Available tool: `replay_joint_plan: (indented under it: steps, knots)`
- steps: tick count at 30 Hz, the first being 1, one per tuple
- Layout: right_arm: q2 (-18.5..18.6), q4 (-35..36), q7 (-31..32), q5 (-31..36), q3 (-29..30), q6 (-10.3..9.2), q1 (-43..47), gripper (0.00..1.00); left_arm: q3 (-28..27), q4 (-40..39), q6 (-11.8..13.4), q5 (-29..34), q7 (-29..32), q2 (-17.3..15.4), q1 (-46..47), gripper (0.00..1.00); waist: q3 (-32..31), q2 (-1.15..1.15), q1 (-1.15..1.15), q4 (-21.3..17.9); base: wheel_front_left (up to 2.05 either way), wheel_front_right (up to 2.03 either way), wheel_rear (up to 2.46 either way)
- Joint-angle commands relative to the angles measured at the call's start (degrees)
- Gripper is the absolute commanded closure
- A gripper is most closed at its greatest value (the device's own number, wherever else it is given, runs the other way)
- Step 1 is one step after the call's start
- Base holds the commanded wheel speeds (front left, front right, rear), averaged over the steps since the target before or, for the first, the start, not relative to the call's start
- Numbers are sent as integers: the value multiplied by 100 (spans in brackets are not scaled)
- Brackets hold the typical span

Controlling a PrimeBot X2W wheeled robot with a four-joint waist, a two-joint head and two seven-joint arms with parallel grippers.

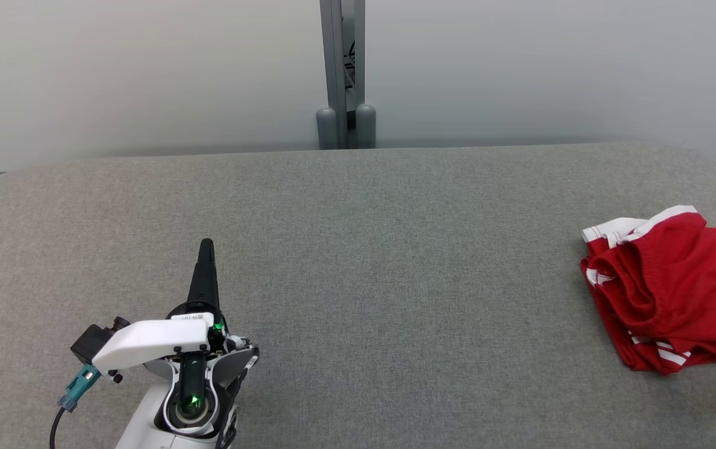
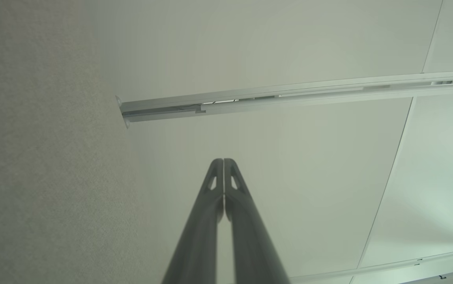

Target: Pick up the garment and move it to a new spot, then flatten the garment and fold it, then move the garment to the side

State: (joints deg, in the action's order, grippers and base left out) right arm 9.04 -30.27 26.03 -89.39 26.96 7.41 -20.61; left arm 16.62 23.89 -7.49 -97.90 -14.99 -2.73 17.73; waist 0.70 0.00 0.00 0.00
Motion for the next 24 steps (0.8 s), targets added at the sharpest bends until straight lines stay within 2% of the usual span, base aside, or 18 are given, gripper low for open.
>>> replay_joint_plan:
  steps: [1,24]
  knots:
    - [34,1,12,-29,-11,14,0,100,-6,-2,-23,-23,-12,-14,39,100,0,0,0,0,0,0,0]
    - [36,1,7,-30,-17,14,2,100,-7,-3,-23,-23,-12,-14,38,100,0,0,0,0,0,0,0]
